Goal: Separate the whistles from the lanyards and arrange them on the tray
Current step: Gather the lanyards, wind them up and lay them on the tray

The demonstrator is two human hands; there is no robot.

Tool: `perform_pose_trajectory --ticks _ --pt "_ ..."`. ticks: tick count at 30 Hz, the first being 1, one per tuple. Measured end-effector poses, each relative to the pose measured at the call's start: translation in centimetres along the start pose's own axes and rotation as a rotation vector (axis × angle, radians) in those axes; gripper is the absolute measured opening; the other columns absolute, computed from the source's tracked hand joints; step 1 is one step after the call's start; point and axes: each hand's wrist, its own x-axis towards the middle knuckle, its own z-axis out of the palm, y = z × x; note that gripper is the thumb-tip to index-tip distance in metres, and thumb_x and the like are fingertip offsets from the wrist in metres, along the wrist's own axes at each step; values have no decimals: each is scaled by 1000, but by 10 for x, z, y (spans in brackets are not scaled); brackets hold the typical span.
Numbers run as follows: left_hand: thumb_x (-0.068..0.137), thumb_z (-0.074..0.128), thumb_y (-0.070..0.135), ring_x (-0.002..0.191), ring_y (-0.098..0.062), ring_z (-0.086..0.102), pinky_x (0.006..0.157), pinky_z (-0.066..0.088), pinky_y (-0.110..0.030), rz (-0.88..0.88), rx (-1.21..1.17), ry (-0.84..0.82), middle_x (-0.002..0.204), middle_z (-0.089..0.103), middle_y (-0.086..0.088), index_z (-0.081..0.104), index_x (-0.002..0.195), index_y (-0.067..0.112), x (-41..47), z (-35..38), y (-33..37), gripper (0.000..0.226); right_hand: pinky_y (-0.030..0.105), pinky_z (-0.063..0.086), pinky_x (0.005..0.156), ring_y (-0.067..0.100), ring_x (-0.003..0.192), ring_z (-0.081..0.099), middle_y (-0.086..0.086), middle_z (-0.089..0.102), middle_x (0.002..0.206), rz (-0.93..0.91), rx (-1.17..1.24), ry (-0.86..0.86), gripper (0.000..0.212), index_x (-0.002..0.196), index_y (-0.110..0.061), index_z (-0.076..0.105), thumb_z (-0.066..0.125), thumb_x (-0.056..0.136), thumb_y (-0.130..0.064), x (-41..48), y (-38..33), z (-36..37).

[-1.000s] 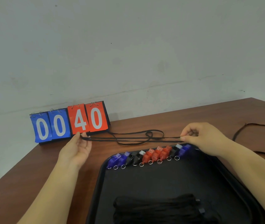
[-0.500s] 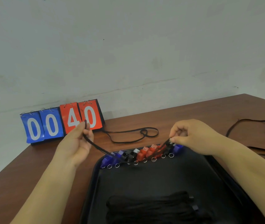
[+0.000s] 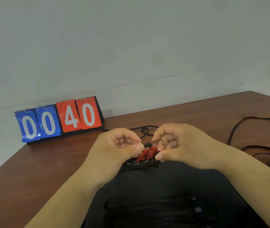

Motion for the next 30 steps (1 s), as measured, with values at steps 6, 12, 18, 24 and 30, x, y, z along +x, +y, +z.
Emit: perform_pose_trajectory --ticks 6,12,18,24,30 --pt "79 84 5 70 -17 71 69 57 -26 -4 -53 -49 77 75 -7 73 82 14 0 9 -9 14 30 60 86 9 86 75 -8 77 93 -47 0 -21 32 107 -35 65 84 84 -21 -3 -5 11" --pt "73 86 12 64 -11 67 62 52 -19 -33 -78 -52 73 75 -4 72 79 13 1 15 -13 15 28 60 83 9 80 76 -6 79 88 -65 14 -2 22 99 -23 65 82 85 -18 -4 -9 11" --pt "78 83 6 64 -12 67 64 54 -20 -56 -112 -76 73 74 -7 73 82 10 3 12 -17 11 17 56 80 3 78 75 -9 78 82 -72 6 6 14 92 -20 69 81 86 -18 -4 -8 11" --pt "82 81 4 76 -20 73 77 60 -27 -107 50 -167 86 78 -14 74 93 8 8 -12 -15 14 21 58 75 9 75 77 -3 79 77 -11 30 89 12 85 -17 70 82 85 -17 0 -1 -2" --pt "89 76 6 74 -18 67 73 54 -32 -239 162 -342 92 79 -13 72 102 12 15 -44 -25 15 36 59 81 10 72 77 -1 79 73 102 4 171 15 80 -16 68 82 84 -17 6 12 -16"
